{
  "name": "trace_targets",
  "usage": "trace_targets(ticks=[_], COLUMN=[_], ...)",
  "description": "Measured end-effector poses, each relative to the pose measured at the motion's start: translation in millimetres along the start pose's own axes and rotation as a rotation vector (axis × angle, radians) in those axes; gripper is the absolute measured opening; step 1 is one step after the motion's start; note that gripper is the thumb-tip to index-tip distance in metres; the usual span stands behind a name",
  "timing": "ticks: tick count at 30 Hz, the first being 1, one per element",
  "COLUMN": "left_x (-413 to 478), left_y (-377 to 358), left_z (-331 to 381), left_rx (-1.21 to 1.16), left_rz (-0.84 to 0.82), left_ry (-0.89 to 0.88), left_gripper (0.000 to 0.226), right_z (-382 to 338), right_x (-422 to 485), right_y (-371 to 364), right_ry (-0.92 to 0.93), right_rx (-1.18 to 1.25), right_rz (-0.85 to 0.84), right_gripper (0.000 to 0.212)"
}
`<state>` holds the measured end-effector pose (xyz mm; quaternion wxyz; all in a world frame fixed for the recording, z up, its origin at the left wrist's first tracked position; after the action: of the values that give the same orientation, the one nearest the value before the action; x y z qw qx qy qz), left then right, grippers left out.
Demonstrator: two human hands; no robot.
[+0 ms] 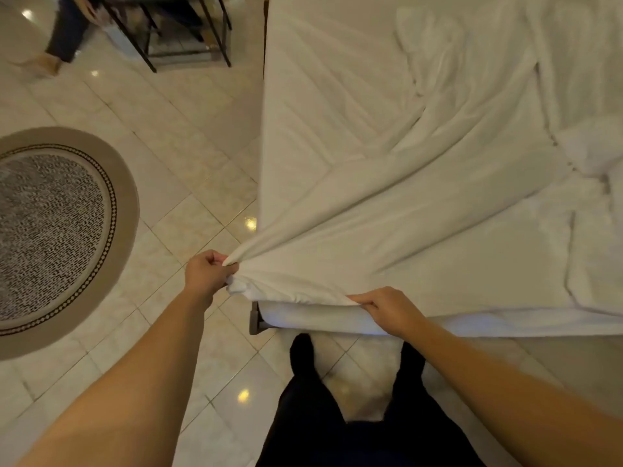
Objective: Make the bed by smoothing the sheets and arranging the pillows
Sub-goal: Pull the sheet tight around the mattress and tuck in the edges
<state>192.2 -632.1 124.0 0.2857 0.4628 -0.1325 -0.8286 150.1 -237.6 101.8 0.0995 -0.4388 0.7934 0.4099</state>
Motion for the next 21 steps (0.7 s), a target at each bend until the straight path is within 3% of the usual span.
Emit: trace_targets(ticks=[5,10,14,18,21], left_x=[63.1,96.0,116.7,135.4,138.0], left_y=[25.4,0.6,-26.4,-37.1,-42.4], left_z=[-48.4,-80.9,-96.8,-107.2,-109.2], left_rx=[0.091,0.195,0.242,0.375,0.55], left_rz=[0.041,0.033,0.032,0.039,0.069], left_ry=[0.039,0.014,0.039,0.021,-0.149], left_gripper=[0.016,0.014,0.017,0.035,0.059], right_z=[-23.0,-7.2,5.3,22.7,27.3], right_x=[54.7,89.2,108.3,123.5,132.1], right_y=[-60.4,-99.6,-113.0,-137.7,-148.2], right_ry=[-0.026,-0.174,-0.19,-0.259,-0.3], right_rx=[-0.031,-0.173,-0.145,-0.103,-0.043], right_rz=[-0.128,-0.273,-0.319,-0.333,-0.255], right_gripper=[0.039,0.053,0.048,0.055,0.051])
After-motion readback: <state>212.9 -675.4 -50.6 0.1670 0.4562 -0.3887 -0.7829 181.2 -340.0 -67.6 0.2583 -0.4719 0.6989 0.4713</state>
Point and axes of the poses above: each hand's wrist, its own x-axis towards the middle knuckle, its own y-axis out of the back of the hand, z = x × y, the point moved 1 cm from there along x, towards the middle knuckle, and after that the axes turned 8 degrees about y, right-handed, at the moved point
